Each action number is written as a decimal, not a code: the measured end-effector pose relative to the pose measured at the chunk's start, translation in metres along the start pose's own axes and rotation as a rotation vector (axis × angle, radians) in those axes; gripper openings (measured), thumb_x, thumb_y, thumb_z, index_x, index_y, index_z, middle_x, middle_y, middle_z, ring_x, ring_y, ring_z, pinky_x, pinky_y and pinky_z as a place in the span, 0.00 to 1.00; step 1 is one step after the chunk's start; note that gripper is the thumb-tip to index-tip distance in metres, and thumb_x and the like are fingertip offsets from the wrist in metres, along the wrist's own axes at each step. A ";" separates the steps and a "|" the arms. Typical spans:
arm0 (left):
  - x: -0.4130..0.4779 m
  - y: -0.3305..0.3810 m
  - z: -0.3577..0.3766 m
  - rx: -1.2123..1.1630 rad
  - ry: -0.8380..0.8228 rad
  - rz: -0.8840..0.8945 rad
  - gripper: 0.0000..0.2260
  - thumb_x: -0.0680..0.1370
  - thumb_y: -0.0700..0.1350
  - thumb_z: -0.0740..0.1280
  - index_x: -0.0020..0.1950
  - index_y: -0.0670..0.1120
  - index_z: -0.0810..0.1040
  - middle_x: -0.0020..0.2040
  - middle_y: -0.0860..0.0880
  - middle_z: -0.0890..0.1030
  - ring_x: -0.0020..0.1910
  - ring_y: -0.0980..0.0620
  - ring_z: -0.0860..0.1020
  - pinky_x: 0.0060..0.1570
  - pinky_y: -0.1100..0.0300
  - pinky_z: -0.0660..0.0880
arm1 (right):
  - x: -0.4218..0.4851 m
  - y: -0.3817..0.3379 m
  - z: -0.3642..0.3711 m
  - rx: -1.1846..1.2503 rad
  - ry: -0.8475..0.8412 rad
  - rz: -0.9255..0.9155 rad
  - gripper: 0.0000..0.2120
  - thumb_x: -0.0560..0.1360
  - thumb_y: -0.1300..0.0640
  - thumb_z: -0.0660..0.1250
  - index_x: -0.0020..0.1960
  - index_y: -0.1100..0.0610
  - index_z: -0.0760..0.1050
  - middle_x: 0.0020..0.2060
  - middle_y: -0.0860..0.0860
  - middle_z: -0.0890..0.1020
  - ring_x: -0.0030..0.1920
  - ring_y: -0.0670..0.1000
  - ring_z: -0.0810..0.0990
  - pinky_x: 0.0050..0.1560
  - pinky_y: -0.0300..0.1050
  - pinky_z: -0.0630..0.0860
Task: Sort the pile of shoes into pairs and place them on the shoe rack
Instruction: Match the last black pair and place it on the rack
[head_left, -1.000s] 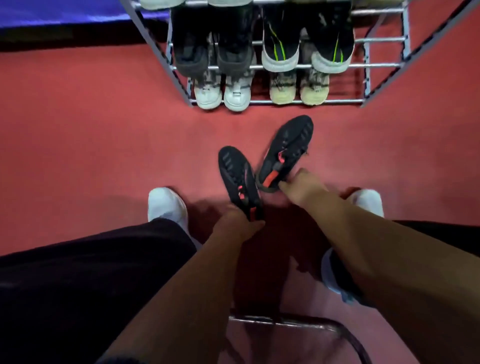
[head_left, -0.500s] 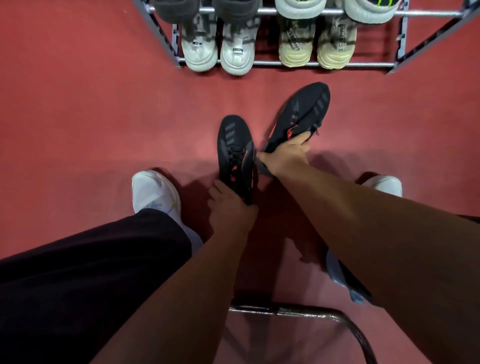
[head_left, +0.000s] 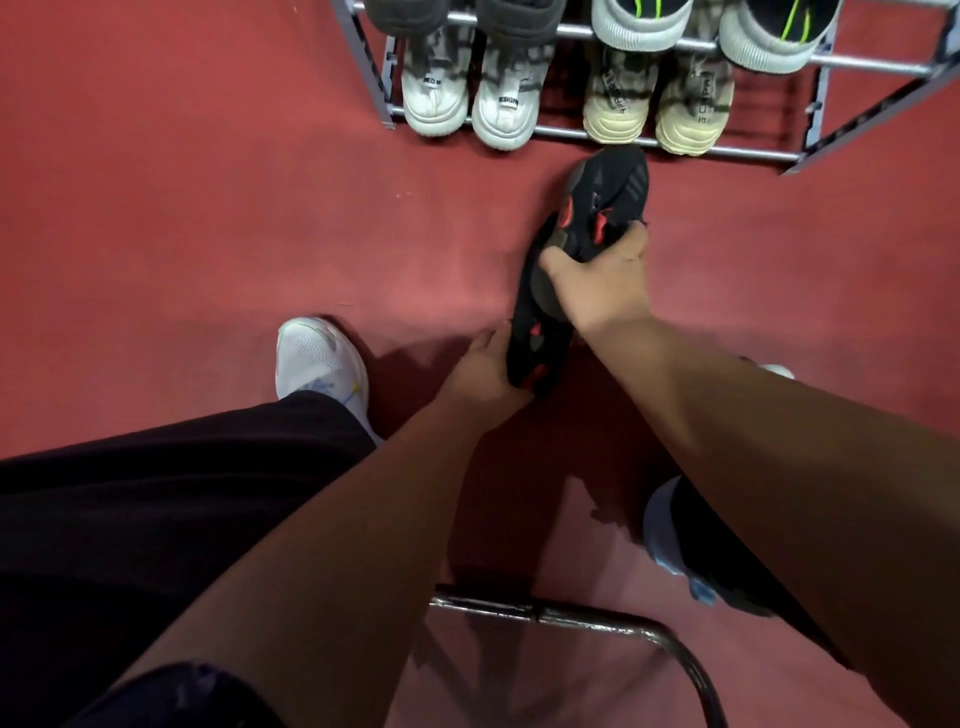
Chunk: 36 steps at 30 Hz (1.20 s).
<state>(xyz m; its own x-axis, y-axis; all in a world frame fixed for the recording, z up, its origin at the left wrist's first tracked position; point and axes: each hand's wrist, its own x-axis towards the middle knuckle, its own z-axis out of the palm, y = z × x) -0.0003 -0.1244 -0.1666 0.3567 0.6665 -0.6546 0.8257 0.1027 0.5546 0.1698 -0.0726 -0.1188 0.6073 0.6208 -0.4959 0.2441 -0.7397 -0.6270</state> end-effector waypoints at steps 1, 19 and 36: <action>0.001 0.002 -0.001 -0.071 -0.034 0.040 0.38 0.70 0.47 0.75 0.80 0.49 0.68 0.74 0.45 0.74 0.72 0.43 0.72 0.66 0.61 0.67 | -0.003 -0.005 -0.002 0.009 -0.010 -0.010 0.50 0.63 0.36 0.71 0.77 0.58 0.59 0.65 0.53 0.78 0.67 0.55 0.77 0.70 0.48 0.73; 0.007 -0.042 -0.033 -0.389 0.381 -0.406 0.27 0.70 0.60 0.66 0.65 0.48 0.78 0.60 0.45 0.82 0.61 0.44 0.80 0.65 0.49 0.75 | -0.072 0.032 0.043 -0.830 -0.109 -0.383 0.44 0.69 0.35 0.70 0.76 0.59 0.65 0.69 0.58 0.72 0.66 0.62 0.74 0.64 0.57 0.71; 0.016 -0.011 -0.016 0.249 0.377 -0.300 0.57 0.65 0.69 0.77 0.77 0.33 0.60 0.67 0.40 0.69 0.65 0.41 0.72 0.60 0.48 0.75 | -0.052 0.084 0.046 -0.553 -0.204 -0.041 0.64 0.69 0.38 0.78 0.84 0.63 0.40 0.72 0.62 0.62 0.64 0.67 0.76 0.63 0.61 0.78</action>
<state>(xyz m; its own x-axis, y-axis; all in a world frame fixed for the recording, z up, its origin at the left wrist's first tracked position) -0.0105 -0.1033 -0.1745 -0.0542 0.8582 -0.5104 0.9620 0.1818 0.2036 0.1238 -0.1545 -0.1737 0.4445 0.6486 -0.6178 0.6556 -0.7056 -0.2690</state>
